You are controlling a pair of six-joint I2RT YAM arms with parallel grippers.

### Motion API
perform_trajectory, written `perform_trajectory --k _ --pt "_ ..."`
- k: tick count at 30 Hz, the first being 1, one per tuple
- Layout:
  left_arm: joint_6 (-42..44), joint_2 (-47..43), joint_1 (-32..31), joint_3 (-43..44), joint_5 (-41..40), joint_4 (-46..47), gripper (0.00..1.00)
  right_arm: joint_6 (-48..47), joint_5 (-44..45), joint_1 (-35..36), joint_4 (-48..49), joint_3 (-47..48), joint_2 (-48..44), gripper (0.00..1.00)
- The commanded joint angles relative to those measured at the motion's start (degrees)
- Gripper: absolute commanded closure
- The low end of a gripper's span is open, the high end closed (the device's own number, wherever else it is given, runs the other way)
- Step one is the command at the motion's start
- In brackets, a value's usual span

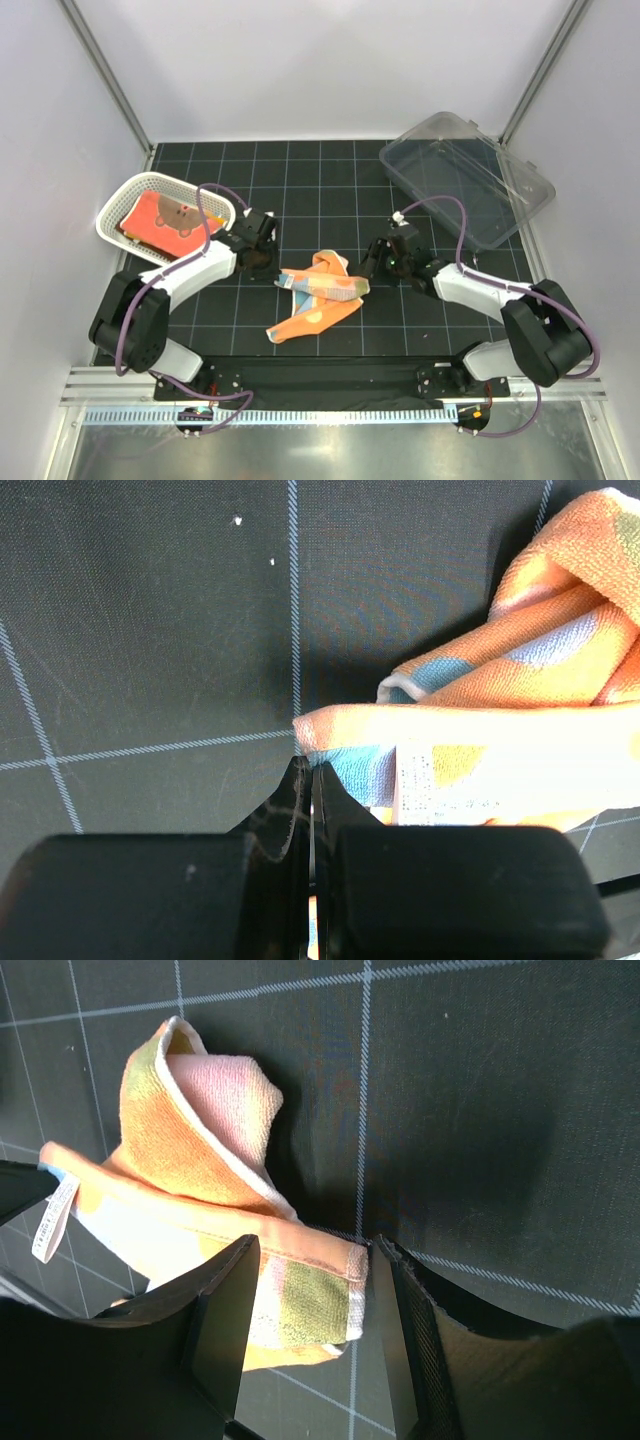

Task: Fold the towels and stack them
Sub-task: Flatten out the crumpled towel

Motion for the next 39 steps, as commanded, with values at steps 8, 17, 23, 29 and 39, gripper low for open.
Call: perform_trajectory --k 8,17,23,29,39 --pt "-0.06 1.14 -0.08 -0.20 -0.98 1.81 1.00 1.20 -2.84 -0.84 10.04 -4.70 0.56 0.44" --pt "-0.15 1.58 -0.17 0.32 0.07 2.69 1.00 0.16 -2.49 -0.84 10.58 -5.15 -2.51 0.78" --pt "2.57 -3.60 -0.26 5.15 7.09 4.54 1.00 -5.64 -0.03 -0.84 -0.55 0.81 -13.82 0.99" --pt "2.32 -14.23 -0.26 15.68 15.62 1.28 1.00 -13.64 -0.02 -0.58 -17.09 17.22 -27.46 0.99" --pt "-14.02 -32.95 -4.64 22.55 26.27 12.98 1.00 -13.57 -10.56 0.04 -16.15 31.59 -41.89 0.99"
